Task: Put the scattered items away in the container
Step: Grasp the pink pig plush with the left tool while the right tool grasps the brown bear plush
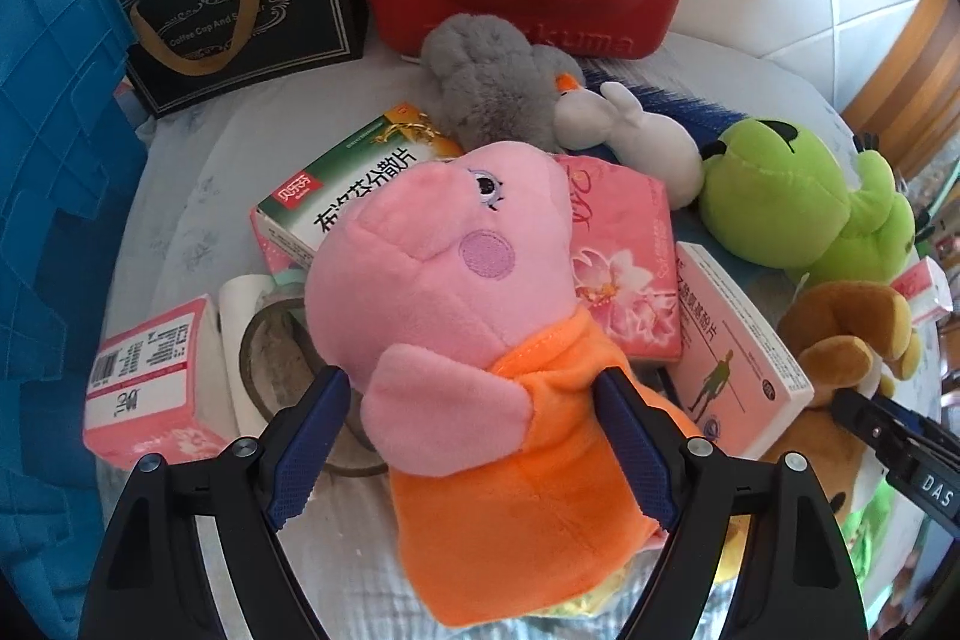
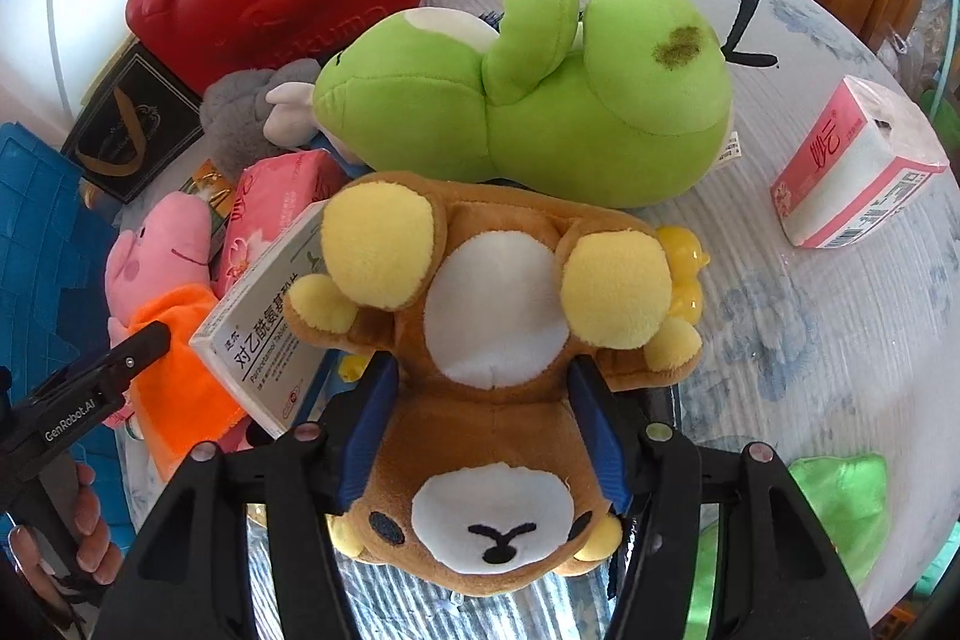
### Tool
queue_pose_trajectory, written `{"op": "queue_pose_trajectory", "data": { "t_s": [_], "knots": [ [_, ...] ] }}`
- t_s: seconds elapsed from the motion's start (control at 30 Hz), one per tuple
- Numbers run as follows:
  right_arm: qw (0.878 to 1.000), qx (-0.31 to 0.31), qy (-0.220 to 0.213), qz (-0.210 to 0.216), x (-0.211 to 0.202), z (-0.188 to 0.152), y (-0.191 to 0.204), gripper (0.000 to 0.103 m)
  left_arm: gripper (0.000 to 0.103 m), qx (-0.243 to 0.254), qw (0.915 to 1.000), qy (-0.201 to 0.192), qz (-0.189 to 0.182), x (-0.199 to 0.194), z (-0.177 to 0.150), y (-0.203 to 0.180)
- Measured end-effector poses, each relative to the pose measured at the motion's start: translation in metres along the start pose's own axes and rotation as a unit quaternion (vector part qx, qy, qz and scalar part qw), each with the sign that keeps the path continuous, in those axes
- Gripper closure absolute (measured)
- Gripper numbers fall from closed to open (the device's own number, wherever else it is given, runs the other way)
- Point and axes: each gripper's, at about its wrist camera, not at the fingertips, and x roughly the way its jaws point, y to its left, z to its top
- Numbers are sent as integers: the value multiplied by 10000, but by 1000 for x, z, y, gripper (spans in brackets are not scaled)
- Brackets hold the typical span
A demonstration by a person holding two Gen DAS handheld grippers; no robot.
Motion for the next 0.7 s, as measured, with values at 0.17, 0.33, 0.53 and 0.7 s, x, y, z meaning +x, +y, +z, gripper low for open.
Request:
{"op": "queue_pose_trajectory", "data": {
  "t_s": [0.17, 0.33, 0.53, 0.7],
  "knots": [
    [9998, -159, 36, -148, 8, 1, 7, 34, 8, 8, 9998, 65, 172, 14, 3, -11],
    [9994, -180, -9, -283, 19, -2, 8, 23, 1, 186, 9990, 39, 403, 26, -2, -22],
    [9996, -126, -13, -268, 28, -4, 1, 18, 8, -179, 9996, 201, -2, 32, -3, -8],
    [9998, -120, 11, -160, 25, -9, -3, 22, 26, -248, 9992, 126, -287, 27, -9, -5]
  ]
}}
